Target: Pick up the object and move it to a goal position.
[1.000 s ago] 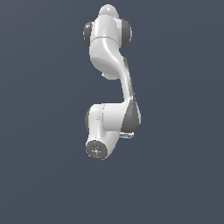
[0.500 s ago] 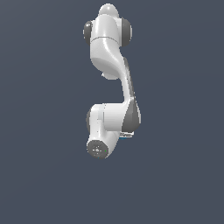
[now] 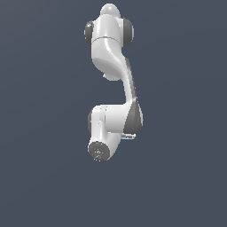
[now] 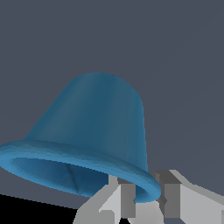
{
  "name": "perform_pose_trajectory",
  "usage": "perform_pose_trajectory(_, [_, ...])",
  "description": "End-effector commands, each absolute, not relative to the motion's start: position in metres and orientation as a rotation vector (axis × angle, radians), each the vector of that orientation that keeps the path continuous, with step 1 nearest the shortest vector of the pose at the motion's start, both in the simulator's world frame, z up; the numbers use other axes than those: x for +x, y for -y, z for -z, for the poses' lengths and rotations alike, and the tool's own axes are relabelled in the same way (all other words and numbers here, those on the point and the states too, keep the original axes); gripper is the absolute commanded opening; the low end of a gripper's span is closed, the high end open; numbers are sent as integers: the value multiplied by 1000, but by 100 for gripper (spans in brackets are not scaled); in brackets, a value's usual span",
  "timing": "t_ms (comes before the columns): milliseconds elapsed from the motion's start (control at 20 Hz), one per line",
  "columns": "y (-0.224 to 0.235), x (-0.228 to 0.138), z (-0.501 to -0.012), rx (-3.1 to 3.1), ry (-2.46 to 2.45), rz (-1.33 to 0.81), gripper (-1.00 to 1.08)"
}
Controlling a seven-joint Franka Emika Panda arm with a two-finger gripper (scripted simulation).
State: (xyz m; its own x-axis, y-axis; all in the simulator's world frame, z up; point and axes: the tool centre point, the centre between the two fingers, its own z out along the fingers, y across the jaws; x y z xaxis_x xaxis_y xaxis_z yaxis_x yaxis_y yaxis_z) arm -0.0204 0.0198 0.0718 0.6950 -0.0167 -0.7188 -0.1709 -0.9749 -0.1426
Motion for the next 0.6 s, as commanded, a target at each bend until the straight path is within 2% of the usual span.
perform_pose_trajectory(0, [-22, -17, -77, -2714, -134, -1126, -100])
perform_pose_trajectory(550, [-48, 26, -145, -2798, 133, -858, -100])
